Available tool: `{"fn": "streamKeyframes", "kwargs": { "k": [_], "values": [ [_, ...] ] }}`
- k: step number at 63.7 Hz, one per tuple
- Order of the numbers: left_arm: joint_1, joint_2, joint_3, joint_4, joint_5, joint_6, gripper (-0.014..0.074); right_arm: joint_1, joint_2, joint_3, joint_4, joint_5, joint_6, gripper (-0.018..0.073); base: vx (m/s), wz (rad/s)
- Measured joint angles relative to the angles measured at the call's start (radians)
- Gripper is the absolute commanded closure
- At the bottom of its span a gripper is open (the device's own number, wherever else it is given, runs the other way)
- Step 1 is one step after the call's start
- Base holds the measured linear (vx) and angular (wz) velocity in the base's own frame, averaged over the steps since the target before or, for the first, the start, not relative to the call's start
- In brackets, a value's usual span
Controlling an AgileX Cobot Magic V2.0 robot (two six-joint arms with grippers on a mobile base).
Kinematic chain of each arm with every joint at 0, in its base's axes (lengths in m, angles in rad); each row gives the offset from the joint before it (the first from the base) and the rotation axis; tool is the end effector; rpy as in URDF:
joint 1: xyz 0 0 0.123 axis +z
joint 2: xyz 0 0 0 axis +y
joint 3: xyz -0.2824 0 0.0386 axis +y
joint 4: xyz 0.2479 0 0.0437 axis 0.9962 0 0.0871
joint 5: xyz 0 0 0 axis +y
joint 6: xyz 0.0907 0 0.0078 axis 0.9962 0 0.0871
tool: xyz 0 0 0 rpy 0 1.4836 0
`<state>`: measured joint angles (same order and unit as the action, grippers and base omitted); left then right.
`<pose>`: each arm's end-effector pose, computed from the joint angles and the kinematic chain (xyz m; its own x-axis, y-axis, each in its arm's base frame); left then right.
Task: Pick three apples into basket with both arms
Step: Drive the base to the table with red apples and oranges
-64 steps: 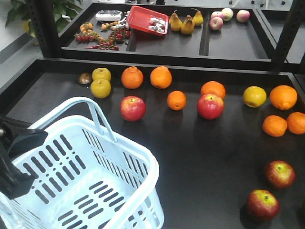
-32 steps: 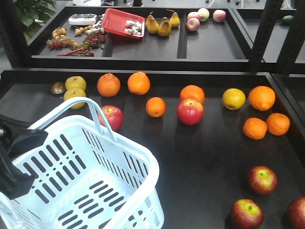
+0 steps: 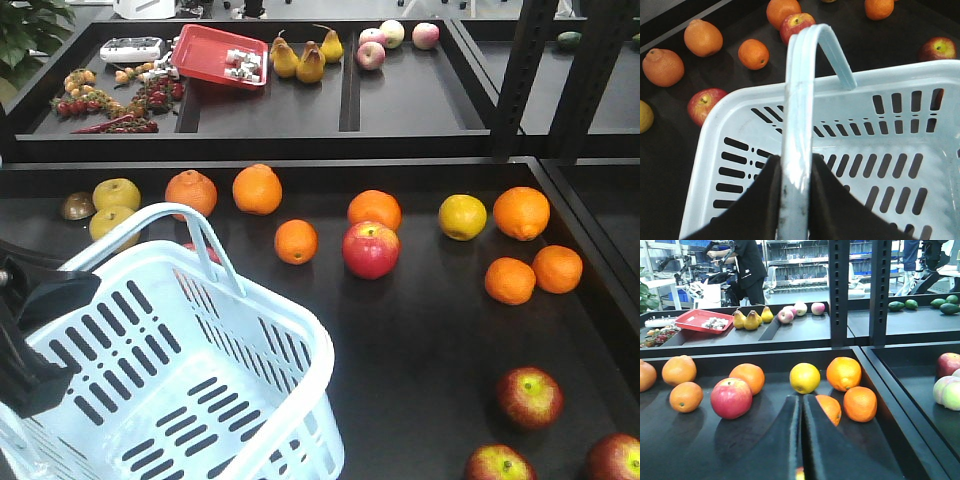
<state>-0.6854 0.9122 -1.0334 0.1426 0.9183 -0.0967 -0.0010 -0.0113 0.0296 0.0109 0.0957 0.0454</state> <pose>0.1360 -0.0979 0.3846 -0.5071 0.4021 -0.7623 0.5574 0.8276 0.0657 0.0568 0.0000 0.1950 -0.0268 0.0562 -0.9981 0.0015 0.9984 0.0562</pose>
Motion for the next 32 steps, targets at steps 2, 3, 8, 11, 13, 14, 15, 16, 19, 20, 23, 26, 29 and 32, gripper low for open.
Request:
{"fn": "streamKeyframes", "kwargs": {
  "k": [2,3,8,11,13,14,15,16,19,20,23,26,29,32],
  "values": [
    [0.0,0.0,0.0,0.0,0.0,0.0,0.0603,0.0,0.0,0.0,0.0,0.0,0.0,0.0563,0.06,-0.06],
    [0.0,0.0,0.0,0.0,0.0,0.0,0.0603,0.0,0.0,0.0,0.0,0.0,0.0,0.0563,0.05,-0.05],
    [0.0,0.0,0.0,0.0,0.0,0.0,0.0603,0.0,0.0,0.0,0.0,0.0,0.0,0.0563,0.04,-0.05],
    [0.0,0.0,0.0,0.0,0.0,0.0,0.0603,0.0,0.0,0.0,0.0,0.0,0.0,0.0563,0.03,-0.04],
    [0.0,0.0,0.0,0.0,0.0,0.0,0.0603,0.0,0.0,0.0,0.0,0.0,0.0,0.0563,0.02,-0.03],
    [0.0,0.0,0.0,0.0,0.0,0.0,0.0603,0.0,0.0,0.0,0.0,0.0,0.0,0.0563,0.01,-0.02],
    [0.0,0.0,0.0,0.0,0.0,0.0,0.0603,0.0,0.0,0.0,0.0,0.0,0.0,0.0563,0.01,-0.03],
    [0.0,0.0,0.0,0.0,0.0,0.0,0.0603,0.0,0.0,0.0,0.0,0.0,0.0,0.0563,0.01,-0.03],
    [0.0,0.0,0.0,0.0,0.0,0.0,0.0603,0.0,0.0,0.0,0.0,0.0,0.0,0.0563,0.0,-0.01],
    [0.0,0.0,0.0,0.0,0.0,0.0,0.0603,0.0,0.0,0.0,0.0,0.0,0.0,0.0563,0.0,0.0],
    [0.0,0.0,0.0,0.0,0.0,0.0,0.0603,0.0,0.0,0.0,0.0,0.0,0.0,0.0563,0.0,0.0],
    [0.0,0.0,0.0,0.0,0.0,0.0,0.0603,0.0,0.0,0.0,0.0,0.0,0.0,0.0563,0.0,0.0],
    [0.0,0.0,0.0,0.0,0.0,0.0,0.0603,0.0,0.0,0.0,0.0,0.0,0.0,0.0563,0.0,0.0],
    [0.0,0.0,0.0,0.0,0.0,0.0,0.0603,0.0,0.0,0.0,0.0,0.0,0.0,0.0563,0.0,0.0]
  ]
}}
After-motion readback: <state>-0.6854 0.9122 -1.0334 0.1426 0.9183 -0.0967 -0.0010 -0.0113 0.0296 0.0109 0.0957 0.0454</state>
